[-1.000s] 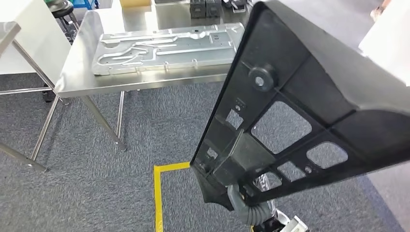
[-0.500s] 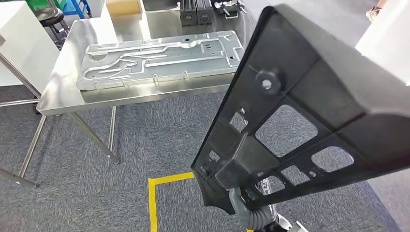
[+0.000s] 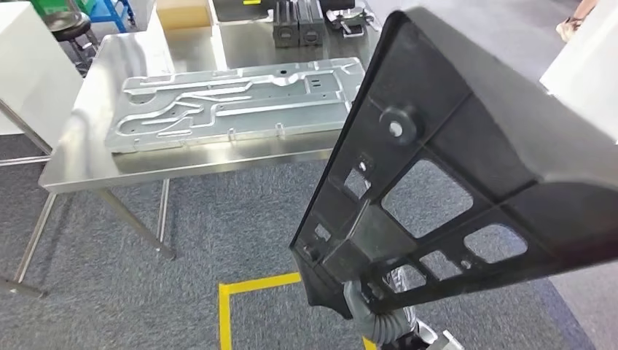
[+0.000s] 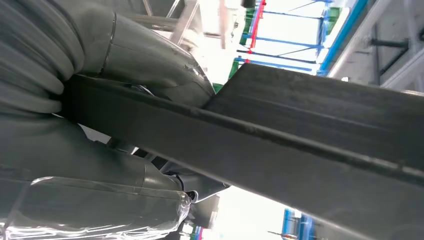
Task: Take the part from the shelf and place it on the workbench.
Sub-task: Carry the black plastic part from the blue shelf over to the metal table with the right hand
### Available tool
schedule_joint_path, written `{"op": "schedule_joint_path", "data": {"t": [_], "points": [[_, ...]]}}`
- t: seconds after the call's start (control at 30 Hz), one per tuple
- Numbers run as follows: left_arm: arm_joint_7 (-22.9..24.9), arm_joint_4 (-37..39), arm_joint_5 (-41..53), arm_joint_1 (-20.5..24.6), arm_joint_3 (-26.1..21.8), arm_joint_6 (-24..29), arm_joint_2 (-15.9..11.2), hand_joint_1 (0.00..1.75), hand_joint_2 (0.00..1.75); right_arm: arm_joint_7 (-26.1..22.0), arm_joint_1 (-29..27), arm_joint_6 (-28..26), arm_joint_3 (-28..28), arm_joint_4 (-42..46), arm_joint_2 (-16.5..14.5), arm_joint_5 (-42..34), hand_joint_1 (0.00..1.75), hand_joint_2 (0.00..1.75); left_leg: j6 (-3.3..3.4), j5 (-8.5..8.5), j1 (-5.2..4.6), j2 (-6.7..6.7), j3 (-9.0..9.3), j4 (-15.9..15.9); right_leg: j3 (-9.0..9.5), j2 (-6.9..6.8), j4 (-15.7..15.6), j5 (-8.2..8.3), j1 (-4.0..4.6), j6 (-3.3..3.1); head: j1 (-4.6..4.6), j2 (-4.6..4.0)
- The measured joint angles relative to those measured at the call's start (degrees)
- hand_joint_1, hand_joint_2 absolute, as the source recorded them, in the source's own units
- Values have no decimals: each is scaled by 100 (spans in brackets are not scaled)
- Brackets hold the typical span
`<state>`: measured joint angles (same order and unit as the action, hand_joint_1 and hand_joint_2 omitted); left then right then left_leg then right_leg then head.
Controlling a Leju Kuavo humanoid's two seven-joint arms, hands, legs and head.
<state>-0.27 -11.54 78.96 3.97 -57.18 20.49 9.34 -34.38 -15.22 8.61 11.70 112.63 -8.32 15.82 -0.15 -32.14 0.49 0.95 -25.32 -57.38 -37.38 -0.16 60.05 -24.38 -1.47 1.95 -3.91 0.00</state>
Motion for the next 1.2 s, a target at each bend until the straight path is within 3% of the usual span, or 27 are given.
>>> {"op": "schedule_joint_path", "data": {"t": [0.1,0.13,0.2,0.27,0.3,0.33,0.37,0.47,0.5,0.57,0.63,0.67,0.7,0.77,0.8,0.83,0.87,0.97,1.0,1.13,1.2], "points": [[-3,-2,15,25,3,-3,1,0,175,21,10,-30,0,25,-1,9,175,175,-112,60,15,-14,48,-163,179,18,-92,-73,4,-158,-2,0],[-6,-3,16,35,3,-3,0,0,175,28,18,-34,1,30,-2,9,175,175,-133,80,23,-23,-67,-394,271,13,-126,-110,4,-201,-2,0],[-13,-4,18,48,3,-3,-1,0,175,39,24,-35,3,37,-4,11,175,175,-167,-49,28,-41,-521,-1105,439,4,-187,-198,14,-252,-4,0],[-18,-4,18,43,3,-3,-1,0,175,43,27,-35,3,37,-5,14,175,175,-184,-424,27,-47,-1008,-1625,594,12,-218,-314,31,-270,-5,0],[-20,-4,18,33,3,-3,-1,0,175,44,27,-35,3,37,-5,14,175,175,-176,-574,27,-47,-1154,-1664,678,22,-223,-378,37,-271,-4,0],[-21,-4,18,20,2,-3,-1,0,175,44,28,-36,3,37,-5,14,175,175,-151,-588,25,-48,-1234,-1533,778,32,-224,-454,45,-269,-4,0],[-23,-4,18,7,2,-3,-2,0,175,44,28,-36,3,37,-5,14,175,175,-110,-423,21,-49,-1255,-1269,882,40,-226,-531,55,-262,-4,0],[-28,-5,-1,-26,1,-3,-9,0,175,44,22,-34,3,35,-5,15,175,175,3,648,-33,-59,-1227,-386,1100,60,-225,-751,76,-205,-3,0],[-30,-7,-20,-32,0,-2,-12,0,175,44,19,-32,3,37,-5,15,175,175,24,843,-60,-60,-1213,-260,1151,73,-220,-800,71,-168,-3,0],[-36,-10,-52,-15,-1,-1,-13,0,175,43,19,-24,4,45,-5,15,175,175,79,837,-84,-50,-1108,-192,1217,86,-148,-814,57,-84,-3,0],[-45,-12,-73,10,-2,5,-14,0,175,40,36,-10,5,51,-4,12,175,175,159,778,-72,-41,-942,-121,1124,67,161,-773,49,-37,-4,0],[-51,-13,-83,24,-3,9,-15,0,175,39,47,0,5,50,-4,8,175,175,186,748,-64,-34,-859,-96,960,57,444,-811,46,-27,-3,0],[-56,-14,-93,31,-4,12,-18,0,175,38,52,14,5,48,-3,3,175,175,205,706,-67,-34,-801,-88,734,51,773,-904,45,-17,-3,0],[-64,-15,-113,36,-7,11,-19,0,175,34,55,38,5,33,-1,-5,175,175,222,613,-75,-26,-695,-89,231,49,1307,-1241,47,0,-2,0],[-70,-15,-129,30,-9,7,-17,0,175,25,54,25,5,23,0,22,175,175,224,556,-80,-19,-628,-91,58,48,1377,-1368,53,3,-2,0],[-75,-15,-144,22,-12,-1,-13,0,175,9,54,-23,5,14,1,100,175,175,222,494,-83,-12,-550,-91,-35,48,1286,-1395,61,-3,-2,0],[-79,-14,-158,16,-17,-9,-7,0,175,-10,55,-116,5,9,4,241,175,175,216,428,-84,-5,-464,-90,-59,48,1045,-1244,76,-27,-2,0],[-77,-10,-158,7,-37,-49,23,0,175,-12,75,-601,-8,65,70,1060,175,175,171,244,-96,19,-290,-100,-14,65,163,-217,158,-141,-2,0],[-74,-8,-148,9,-41,-64,30,0,175,42,105,-773,-35,143,136,1391,175,175,146,200,-100,28,-269,-100,-9,73,31,-3,177,-176,-1,0],[-77,-8,-62,25,-43,-98,33,0,175,421,585,-1135,-366,512,631,2156,175,175,32,127,-105,18,-264,-272,114,85,-130,69,142,-279,-2,0],[-73,-9,-5,39,-41,-105,32,0,175,646,1083,-1115,-624,545,989,2252,175,175,-31,-90,-78,-3,-554,-797,182,85,-185,59,112,-303,-2,0]]}}
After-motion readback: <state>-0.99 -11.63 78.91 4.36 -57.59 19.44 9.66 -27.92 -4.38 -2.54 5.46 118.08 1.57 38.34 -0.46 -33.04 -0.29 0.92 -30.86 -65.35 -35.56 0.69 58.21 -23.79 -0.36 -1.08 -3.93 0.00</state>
